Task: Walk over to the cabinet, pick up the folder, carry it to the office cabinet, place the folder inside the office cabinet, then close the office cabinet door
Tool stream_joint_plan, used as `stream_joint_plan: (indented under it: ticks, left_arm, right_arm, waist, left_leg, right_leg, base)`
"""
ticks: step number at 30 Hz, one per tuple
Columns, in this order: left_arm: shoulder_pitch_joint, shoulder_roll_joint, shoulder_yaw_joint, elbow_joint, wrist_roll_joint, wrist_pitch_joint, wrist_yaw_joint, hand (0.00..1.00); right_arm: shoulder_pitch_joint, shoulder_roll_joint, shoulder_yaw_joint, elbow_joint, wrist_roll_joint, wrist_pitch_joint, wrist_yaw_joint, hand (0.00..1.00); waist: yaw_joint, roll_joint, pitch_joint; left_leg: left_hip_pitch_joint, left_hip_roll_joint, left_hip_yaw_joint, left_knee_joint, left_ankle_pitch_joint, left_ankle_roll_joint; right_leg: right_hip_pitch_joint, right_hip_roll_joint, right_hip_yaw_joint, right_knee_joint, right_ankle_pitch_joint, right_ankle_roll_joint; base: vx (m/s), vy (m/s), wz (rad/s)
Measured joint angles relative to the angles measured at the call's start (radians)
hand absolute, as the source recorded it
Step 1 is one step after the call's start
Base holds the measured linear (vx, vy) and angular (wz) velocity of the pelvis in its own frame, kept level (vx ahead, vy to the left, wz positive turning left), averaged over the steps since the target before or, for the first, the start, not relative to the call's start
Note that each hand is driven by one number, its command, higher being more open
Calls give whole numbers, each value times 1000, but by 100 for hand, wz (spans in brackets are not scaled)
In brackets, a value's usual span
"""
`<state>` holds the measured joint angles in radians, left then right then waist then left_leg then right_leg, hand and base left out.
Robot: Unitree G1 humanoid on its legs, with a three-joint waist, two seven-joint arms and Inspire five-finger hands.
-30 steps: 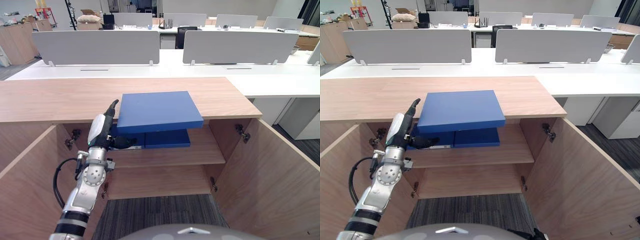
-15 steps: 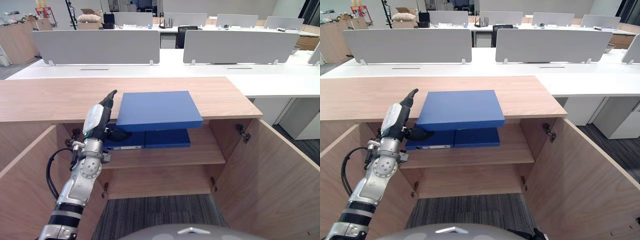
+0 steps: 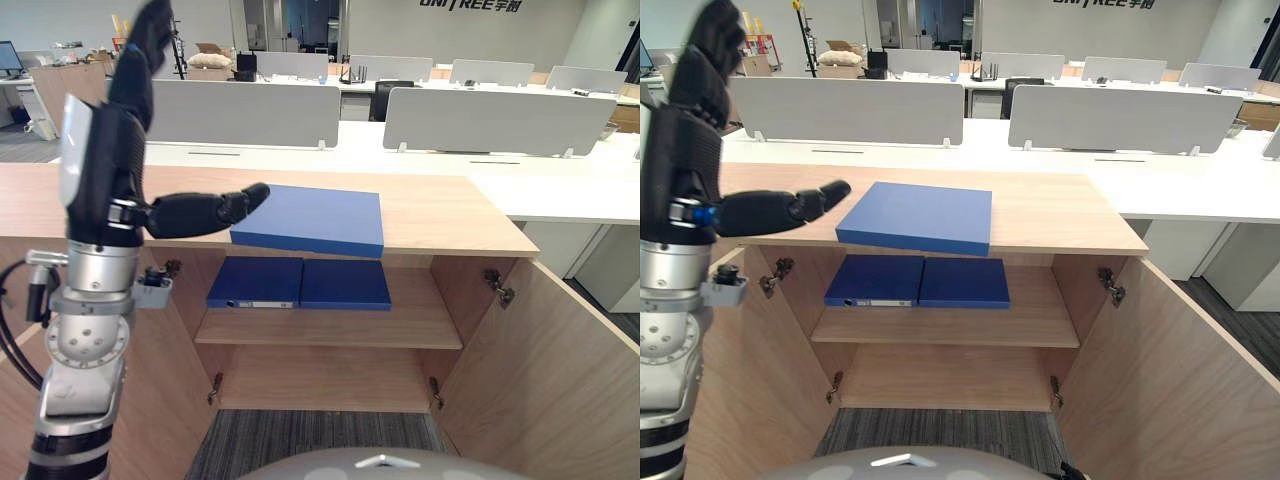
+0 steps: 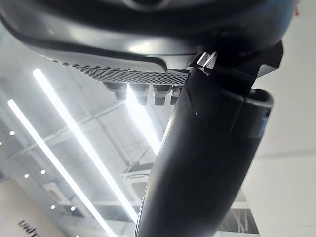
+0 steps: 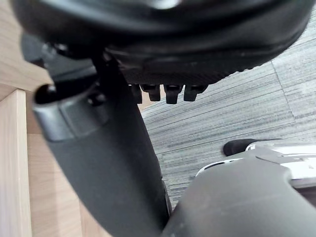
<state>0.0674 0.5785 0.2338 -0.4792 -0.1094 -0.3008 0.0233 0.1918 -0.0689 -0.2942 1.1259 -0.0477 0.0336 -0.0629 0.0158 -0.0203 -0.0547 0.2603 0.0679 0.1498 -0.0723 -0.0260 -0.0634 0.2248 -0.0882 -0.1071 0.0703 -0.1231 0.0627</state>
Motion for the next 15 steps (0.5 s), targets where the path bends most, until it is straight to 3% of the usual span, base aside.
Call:
stream_joint_plan:
  ticks: [10,15]
  left_arm:
    - [0,-37,-77,47,10,48,-46,100]
    - [0,-36,-146,54,103,50,-45,100]
  right_arm:
    - [-1,-6,-2,8,0,5,2,100]
    - [-1,-11,-3,8,0,5,2,100]
  waist:
    - [-21,11,8]
    - [-22,21,14]
  left_leg:
    - [5,0,4,2,3,17]
    - [8,-1,4,9,-5,18]
  right_leg:
    - [-2,8,13,-5,5,-2]
    - [4,7,16,-5,3,-3]
  base:
    - [26,-18,-3]
    - [0,0,0]
